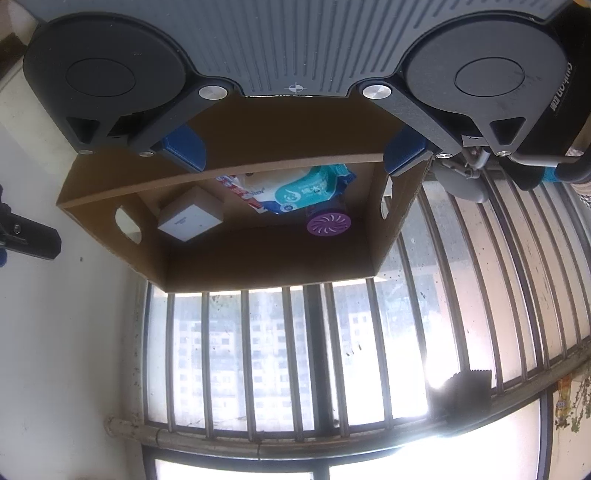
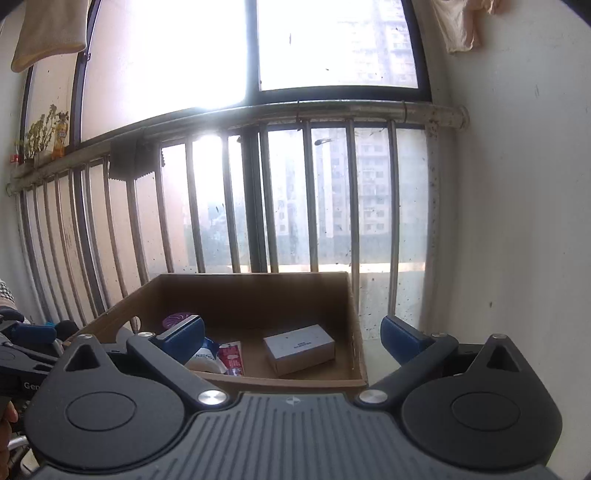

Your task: Organize objects

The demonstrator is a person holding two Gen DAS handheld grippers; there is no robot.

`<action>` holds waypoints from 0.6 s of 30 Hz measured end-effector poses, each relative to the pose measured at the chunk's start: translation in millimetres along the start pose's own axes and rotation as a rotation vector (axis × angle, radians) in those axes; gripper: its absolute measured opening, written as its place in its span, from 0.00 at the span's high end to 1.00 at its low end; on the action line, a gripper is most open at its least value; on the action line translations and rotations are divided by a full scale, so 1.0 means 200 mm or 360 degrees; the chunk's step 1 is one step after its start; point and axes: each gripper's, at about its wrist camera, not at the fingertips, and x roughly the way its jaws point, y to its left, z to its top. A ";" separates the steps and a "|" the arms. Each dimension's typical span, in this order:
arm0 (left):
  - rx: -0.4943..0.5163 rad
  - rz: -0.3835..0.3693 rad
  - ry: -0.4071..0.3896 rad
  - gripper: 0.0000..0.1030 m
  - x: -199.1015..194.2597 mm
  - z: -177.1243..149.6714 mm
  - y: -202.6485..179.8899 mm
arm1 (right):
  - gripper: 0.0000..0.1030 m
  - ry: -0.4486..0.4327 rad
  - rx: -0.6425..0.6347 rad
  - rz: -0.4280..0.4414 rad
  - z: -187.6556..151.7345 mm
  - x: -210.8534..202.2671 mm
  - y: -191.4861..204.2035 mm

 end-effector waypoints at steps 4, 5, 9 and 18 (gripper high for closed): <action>-0.0017 -0.0023 0.0023 0.00 0.02 -0.01 0.00 | 0.00 0.0021 -0.0021 -0.0018 -0.02 -0.02 0.03; -0.0026 -0.0016 0.0048 0.00 0.04 -0.01 0.00 | 0.00 0.0037 -0.0025 -0.0026 -0.02 -0.01 0.03; -0.0060 -0.0056 0.0144 0.00 0.11 -0.01 0.00 | 0.00 0.0102 -0.0007 -0.0002 -0.03 0.01 0.04; -0.0087 -0.0077 0.0181 0.00 0.19 0.02 0.01 | 0.00 0.0296 0.0110 0.0084 -0.06 0.17 0.03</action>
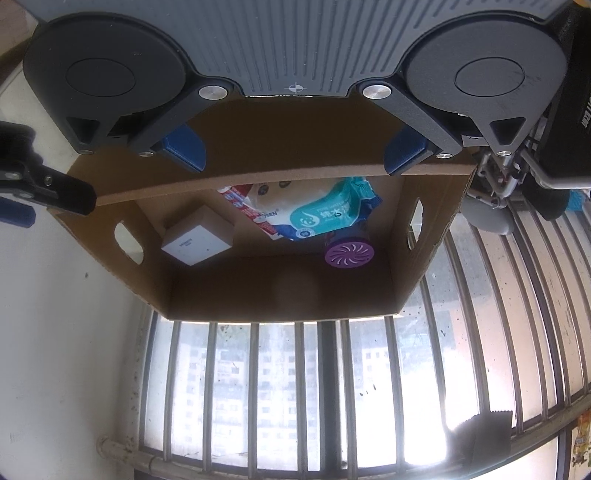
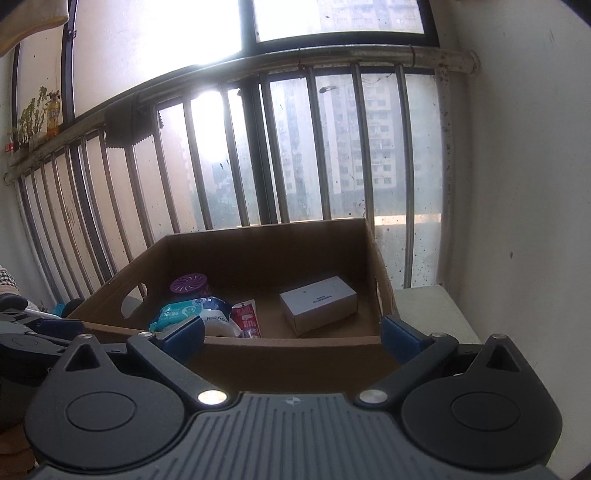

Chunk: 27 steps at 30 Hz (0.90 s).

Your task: Organize objects

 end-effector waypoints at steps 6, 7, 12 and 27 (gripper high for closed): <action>-0.0028 -0.0013 0.0001 0.00 0.03 0.02 0.02 | 0.00 0.0055 -0.0008 0.0011 0.00 0.08 0.02; -0.0032 -0.0017 0.0003 0.00 0.04 0.02 0.03 | 0.00 0.0058 -0.0012 0.0010 0.00 0.08 0.03; -0.0031 -0.0027 0.0008 0.00 0.05 0.03 0.03 | 0.00 0.0088 -0.0038 -0.0001 0.00 0.12 0.04; -0.0061 0.0000 -0.0004 0.00 0.01 0.01 0.05 | 0.00 0.0096 -0.0045 -0.0003 0.01 0.12 0.06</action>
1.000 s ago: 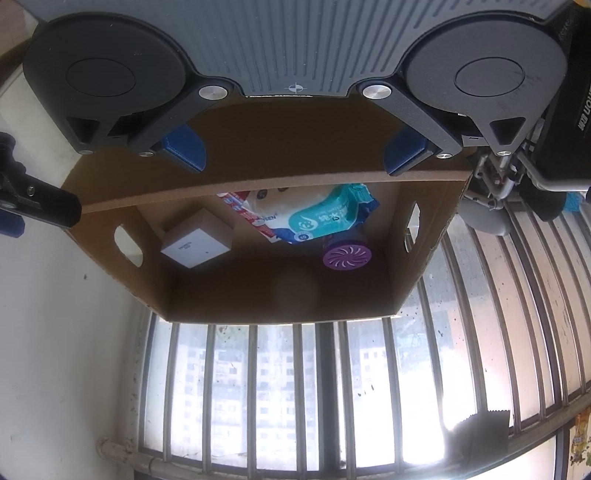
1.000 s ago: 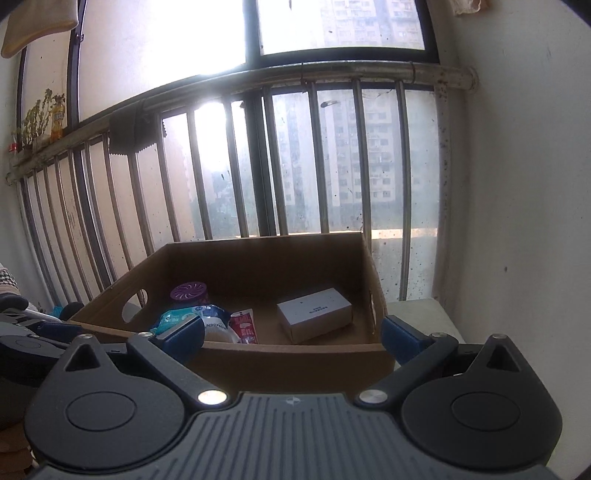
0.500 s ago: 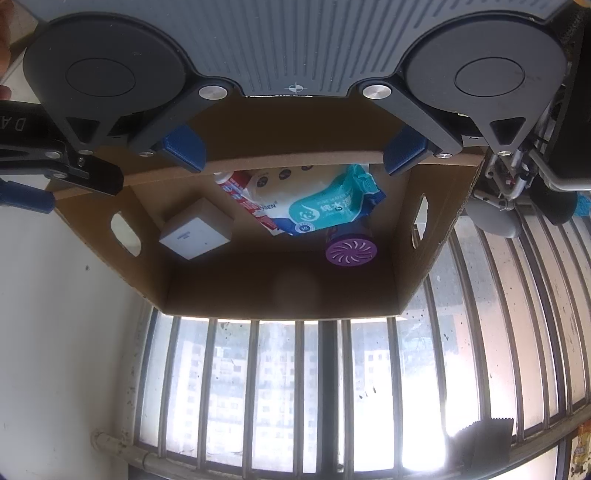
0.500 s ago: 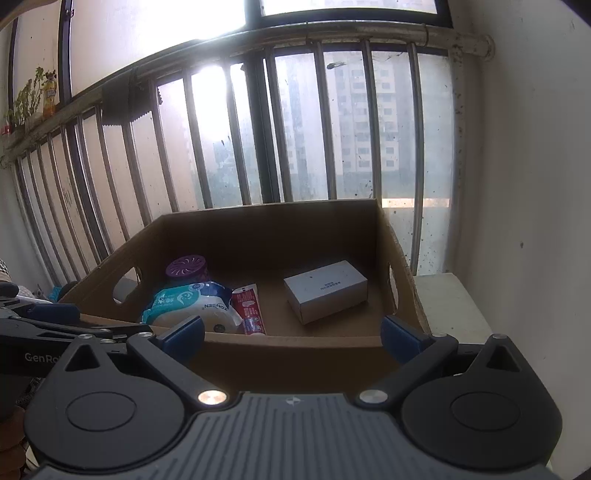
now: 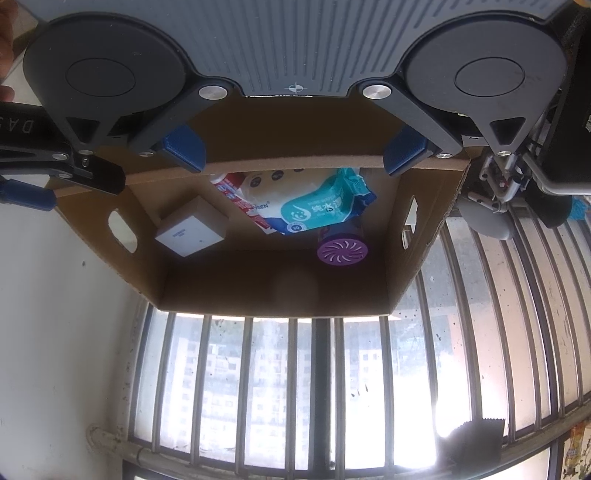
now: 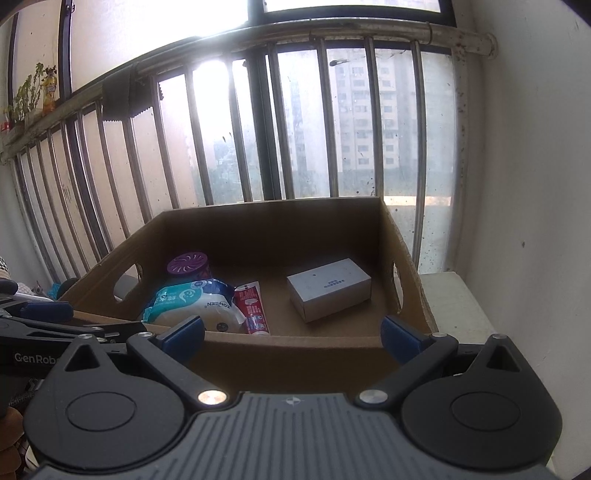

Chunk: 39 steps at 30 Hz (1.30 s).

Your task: Organize objects

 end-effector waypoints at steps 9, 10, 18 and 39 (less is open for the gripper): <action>0.0010 0.0015 -0.0025 0.00 -0.07 -0.01 0.02 | 0.00 -0.0007 -0.0009 0.0003 0.00 -0.04 0.03; 0.0011 0.0016 -0.0027 0.00 -0.07 -0.01 0.02 | 0.00 -0.0010 -0.0012 0.0002 0.00 -0.04 0.03; 0.0018 0.0020 -0.0020 0.00 -0.09 -0.01 0.02 | 0.00 -0.0014 -0.0028 -0.0008 0.00 -0.07 0.04; 0.0014 0.0004 -0.0009 0.00 -0.08 -0.01 0.04 | 0.00 0.0000 -0.0064 -0.0019 -0.01 -0.06 0.05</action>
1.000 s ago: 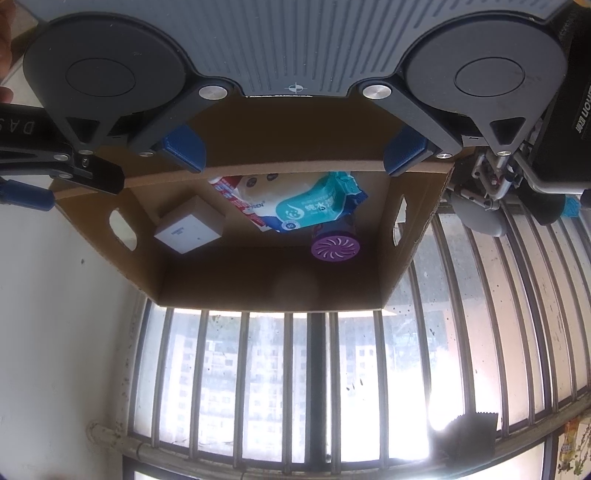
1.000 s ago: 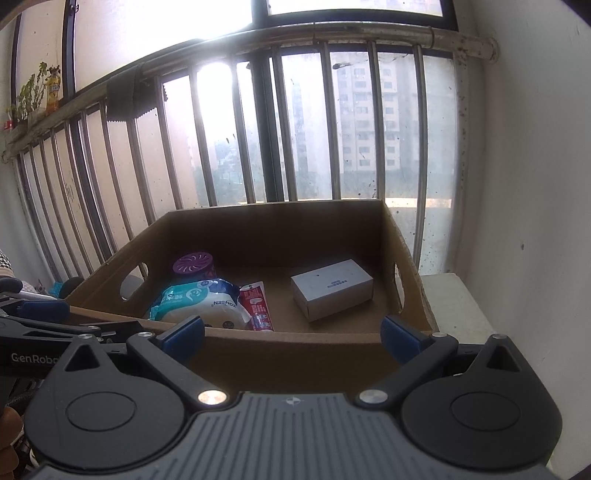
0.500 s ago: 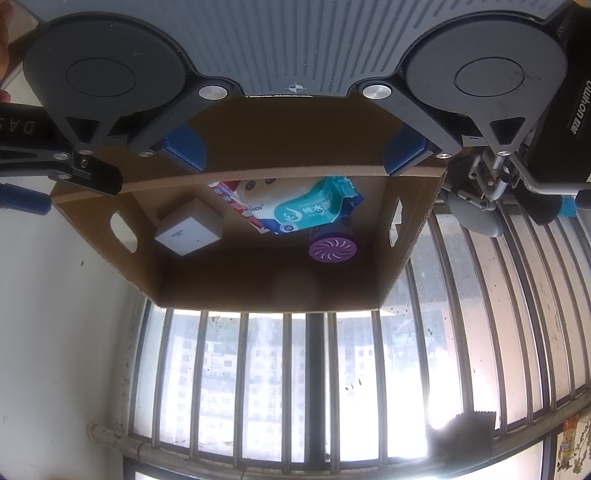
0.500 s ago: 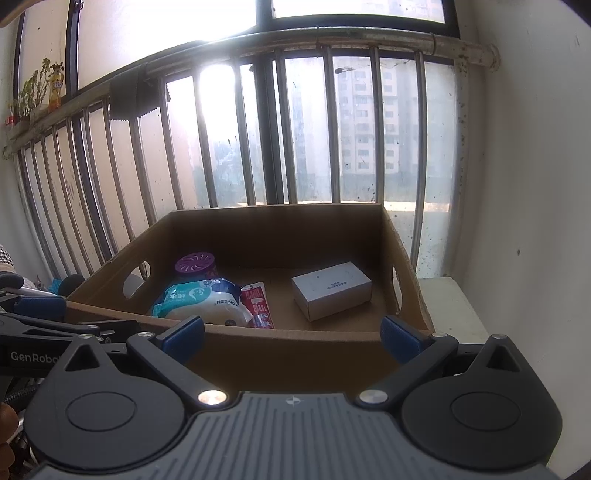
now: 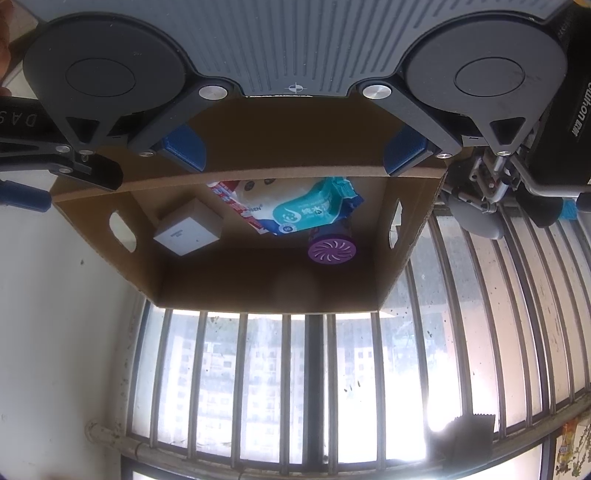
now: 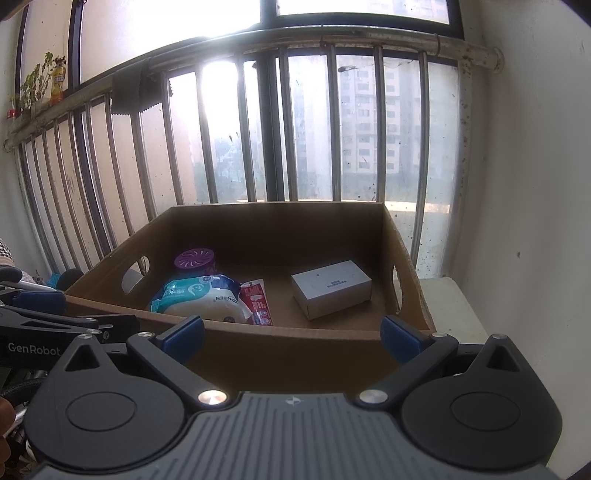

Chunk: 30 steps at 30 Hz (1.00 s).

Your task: Organize objects

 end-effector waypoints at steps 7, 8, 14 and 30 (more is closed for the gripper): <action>0.0001 -0.0008 0.0013 0.00 0.01 0.00 0.00 | 0.00 0.0009 0.0009 0.0003 0.00 0.00 -0.01; 0.0004 -0.0006 0.0014 0.00 0.01 0.00 0.00 | 0.00 0.0008 0.0012 0.0006 0.00 0.00 -0.01; 0.0023 0.0013 0.0008 0.00 0.01 0.00 -0.01 | 0.00 0.0012 0.0018 0.0008 0.00 0.01 -0.01; 0.0028 0.0016 0.0001 0.00 0.00 0.02 -0.01 | 0.00 0.0006 0.0016 0.0011 0.00 0.01 -0.01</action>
